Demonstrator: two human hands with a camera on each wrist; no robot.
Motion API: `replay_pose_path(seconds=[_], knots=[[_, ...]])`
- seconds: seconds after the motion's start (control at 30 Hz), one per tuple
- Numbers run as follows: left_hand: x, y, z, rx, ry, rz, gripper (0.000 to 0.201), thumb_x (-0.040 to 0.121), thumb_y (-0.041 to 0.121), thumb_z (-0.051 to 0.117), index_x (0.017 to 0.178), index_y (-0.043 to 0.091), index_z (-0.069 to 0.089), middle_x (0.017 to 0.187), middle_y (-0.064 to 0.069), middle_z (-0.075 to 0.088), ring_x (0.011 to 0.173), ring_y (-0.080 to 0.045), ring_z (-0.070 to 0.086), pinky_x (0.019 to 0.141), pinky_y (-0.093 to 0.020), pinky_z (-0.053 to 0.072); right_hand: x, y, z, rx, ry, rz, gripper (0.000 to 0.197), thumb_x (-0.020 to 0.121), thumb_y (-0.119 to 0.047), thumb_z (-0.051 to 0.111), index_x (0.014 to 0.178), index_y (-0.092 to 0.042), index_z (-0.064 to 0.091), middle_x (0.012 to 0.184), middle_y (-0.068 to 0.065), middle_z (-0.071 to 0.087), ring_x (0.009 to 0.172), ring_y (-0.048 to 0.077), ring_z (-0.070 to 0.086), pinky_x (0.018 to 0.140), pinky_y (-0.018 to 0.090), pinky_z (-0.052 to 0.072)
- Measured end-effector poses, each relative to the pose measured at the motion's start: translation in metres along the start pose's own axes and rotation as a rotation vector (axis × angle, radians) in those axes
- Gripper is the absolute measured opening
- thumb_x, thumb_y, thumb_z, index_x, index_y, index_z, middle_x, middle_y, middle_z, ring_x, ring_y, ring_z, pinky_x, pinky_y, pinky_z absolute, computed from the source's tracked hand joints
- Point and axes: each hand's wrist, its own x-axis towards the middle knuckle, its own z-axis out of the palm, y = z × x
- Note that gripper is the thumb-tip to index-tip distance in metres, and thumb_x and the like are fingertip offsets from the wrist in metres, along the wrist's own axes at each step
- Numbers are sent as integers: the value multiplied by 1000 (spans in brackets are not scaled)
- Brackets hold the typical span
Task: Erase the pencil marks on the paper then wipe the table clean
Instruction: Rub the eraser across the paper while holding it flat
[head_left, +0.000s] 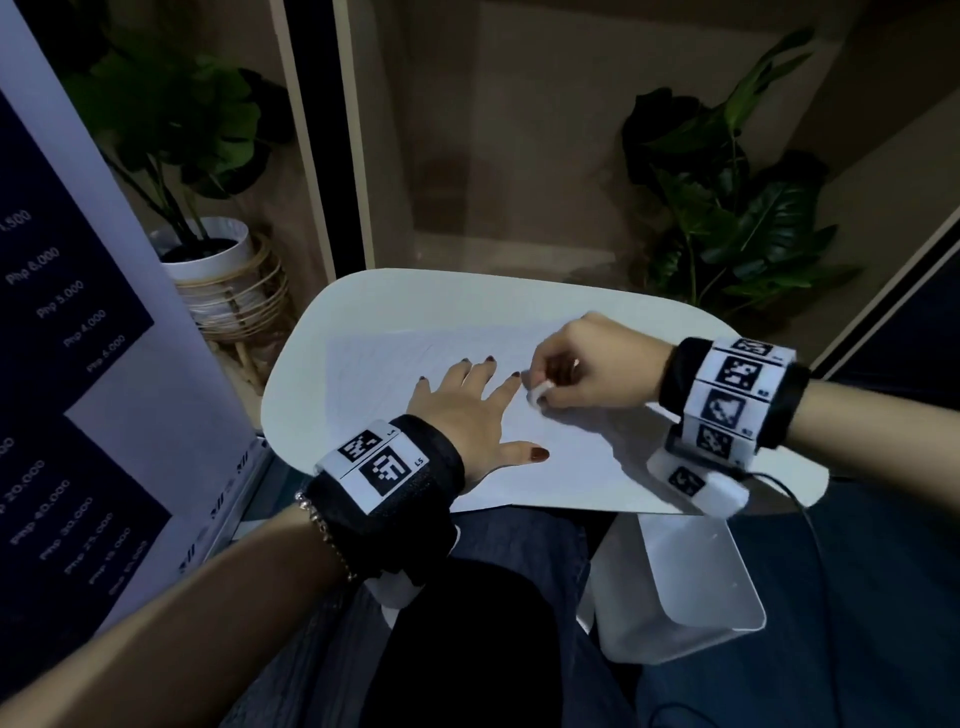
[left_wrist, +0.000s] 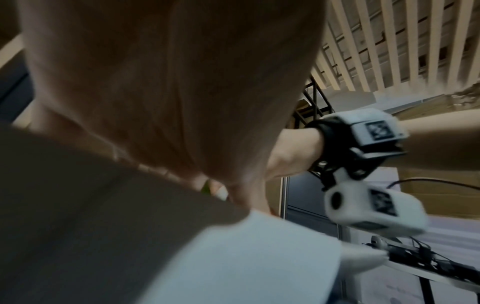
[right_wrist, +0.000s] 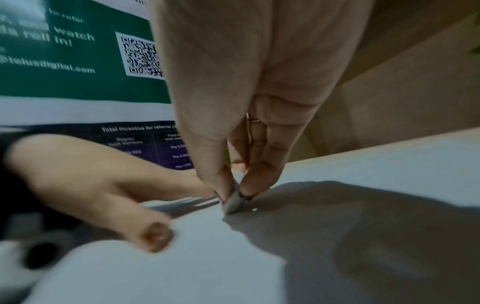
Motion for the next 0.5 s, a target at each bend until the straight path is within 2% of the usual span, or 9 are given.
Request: replay_pose_path(seconds=[0.1, 0.17, 0.27, 0.33, 0.43, 0.5], knots=[[-1, 3, -3, 20, -5, -18, 92, 90, 74, 30, 157, 23, -5, 164, 2, -10, 151, -21, -7, 119, -54, 10, 11, 16, -7, -77, 73, 74, 12, 86, -24, 70, 93, -15, 75, 77, -4, 68, 76, 14, 63, 67, 18, 42], [-2, 3, -3, 10, -2, -27, 95, 90, 74, 32, 157, 18, -5, 164, 4, -9, 151, -19, -7, 119, -53, 11, 9, 8, -5, -54, 47, 36, 9, 84, -23, 70, 90, -17, 74, 73, -8, 66, 73, 8, 62, 67, 19, 43], [-3, 2, -3, 0, -4, -27, 96, 89, 75, 32, 157, 17, -5, 164, 5, -9, 150, -18, -7, 119, -54, 11, 2, -6, 0, 34, -78, -57, 5, 81, -22, 72, 86, -22, 74, 73, -14, 67, 70, -2, 59, 68, 10, 43], [-4, 2, -3, 3, -8, -28, 95, 90, 74, 32, 157, 17, -5, 164, 5, -9, 150, -18, -7, 119, -54, 11, 5, 1, -3, 32, -68, -38, 4, 81, -22, 73, 85, -22, 74, 70, -17, 65, 68, -4, 58, 66, 10, 42], [-5, 3, -4, 14, -9, -29, 95, 90, 74, 30, 157, 16, -5, 164, 5, -10, 150, -18, -7, 118, -55, 12, 16, 23, -10, -60, 58, 54, 7, 83, -21, 71, 87, -16, 74, 68, -10, 63, 67, 5, 59, 66, 20, 46], [-4, 3, -4, 15, -11, -26, 95, 90, 74, 30, 157, 16, -5, 164, 4, -10, 150, -18, -7, 118, -55, 12, 17, 27, -10, -70, 82, 65, 8, 83, -22, 70, 87, -15, 73, 70, -6, 64, 70, 13, 61, 65, 23, 44]])
